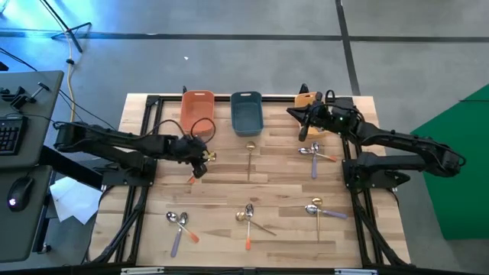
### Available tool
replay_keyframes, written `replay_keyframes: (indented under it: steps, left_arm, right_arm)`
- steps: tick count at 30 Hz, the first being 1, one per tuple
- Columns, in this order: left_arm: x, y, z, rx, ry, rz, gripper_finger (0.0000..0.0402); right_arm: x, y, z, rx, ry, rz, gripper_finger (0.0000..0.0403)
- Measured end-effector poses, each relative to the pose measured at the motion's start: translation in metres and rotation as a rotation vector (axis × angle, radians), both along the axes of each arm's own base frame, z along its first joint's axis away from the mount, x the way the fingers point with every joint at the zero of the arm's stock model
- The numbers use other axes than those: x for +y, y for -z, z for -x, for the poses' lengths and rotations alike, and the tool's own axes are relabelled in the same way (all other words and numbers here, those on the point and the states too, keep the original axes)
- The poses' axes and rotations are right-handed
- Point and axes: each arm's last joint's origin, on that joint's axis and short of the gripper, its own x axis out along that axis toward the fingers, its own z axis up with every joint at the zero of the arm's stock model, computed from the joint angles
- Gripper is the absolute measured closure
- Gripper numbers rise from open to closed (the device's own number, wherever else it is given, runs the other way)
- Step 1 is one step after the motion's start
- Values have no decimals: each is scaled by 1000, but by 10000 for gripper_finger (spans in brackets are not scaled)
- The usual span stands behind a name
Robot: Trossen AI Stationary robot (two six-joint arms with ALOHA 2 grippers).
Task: Sort silverware by color (type)
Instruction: Put the gold spoon into the orange bin
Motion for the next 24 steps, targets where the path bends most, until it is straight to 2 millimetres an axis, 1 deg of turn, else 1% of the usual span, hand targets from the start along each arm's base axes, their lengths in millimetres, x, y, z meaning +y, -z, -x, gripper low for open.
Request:
replay_keyframes:
  steps: [4,10,19,24]
  left_arm:
    - [0,10,-8,66,47,13,248]
    - [0,28,-16,168,69,17,251]
    - [1,41,-23,217,74,9,282]
    - [0,43,-23,222,97,15,323]
  right_arm:
    - [0,-1,0,-8,1,4,399]
    - [0,-4,0,-35,0,17,399]
    - [0,-4,0,-35,1,13,399]
    - [0,-4,0,-35,1,13,399]
